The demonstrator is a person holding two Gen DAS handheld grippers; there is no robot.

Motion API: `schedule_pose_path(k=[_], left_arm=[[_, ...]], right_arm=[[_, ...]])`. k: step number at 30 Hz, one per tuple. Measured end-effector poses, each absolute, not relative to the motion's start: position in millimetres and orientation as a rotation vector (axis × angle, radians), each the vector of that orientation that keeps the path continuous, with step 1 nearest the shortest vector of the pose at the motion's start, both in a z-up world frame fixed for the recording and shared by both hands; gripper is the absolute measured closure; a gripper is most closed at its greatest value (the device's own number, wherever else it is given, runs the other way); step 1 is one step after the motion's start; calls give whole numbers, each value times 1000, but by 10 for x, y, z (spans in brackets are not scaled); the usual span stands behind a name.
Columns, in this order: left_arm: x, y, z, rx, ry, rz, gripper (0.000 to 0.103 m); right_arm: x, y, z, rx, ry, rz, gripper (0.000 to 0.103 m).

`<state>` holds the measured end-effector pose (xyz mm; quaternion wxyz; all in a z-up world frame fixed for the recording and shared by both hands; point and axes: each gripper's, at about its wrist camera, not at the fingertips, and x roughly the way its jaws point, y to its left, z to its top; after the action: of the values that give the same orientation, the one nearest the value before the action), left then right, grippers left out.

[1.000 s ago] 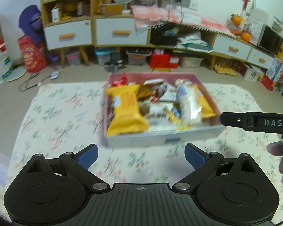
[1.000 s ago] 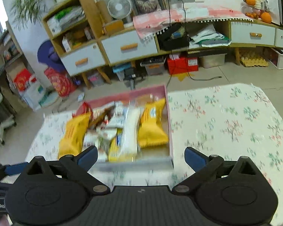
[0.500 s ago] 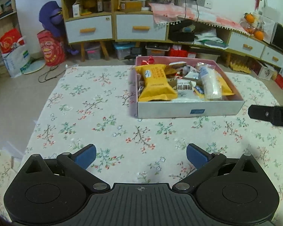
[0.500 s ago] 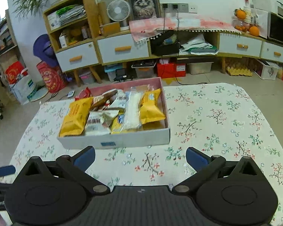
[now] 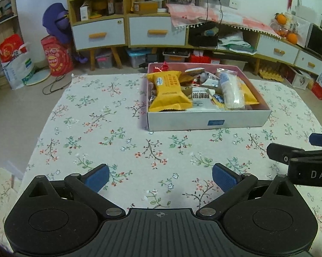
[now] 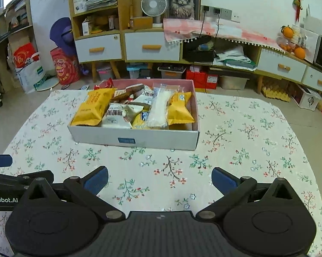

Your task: Organize snacks

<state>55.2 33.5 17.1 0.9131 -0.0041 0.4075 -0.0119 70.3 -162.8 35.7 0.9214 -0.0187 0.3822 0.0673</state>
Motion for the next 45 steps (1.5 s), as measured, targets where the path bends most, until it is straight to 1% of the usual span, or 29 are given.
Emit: schedule_pose_path(k=[14,45], left_arm=[[586,161,138,28,861,7,0],[600,171,130,-11,883,31,0]], right_arm=[[676,-1643,329,-43,819,100,26],[662,-1647,338,-32,838,82,26]])
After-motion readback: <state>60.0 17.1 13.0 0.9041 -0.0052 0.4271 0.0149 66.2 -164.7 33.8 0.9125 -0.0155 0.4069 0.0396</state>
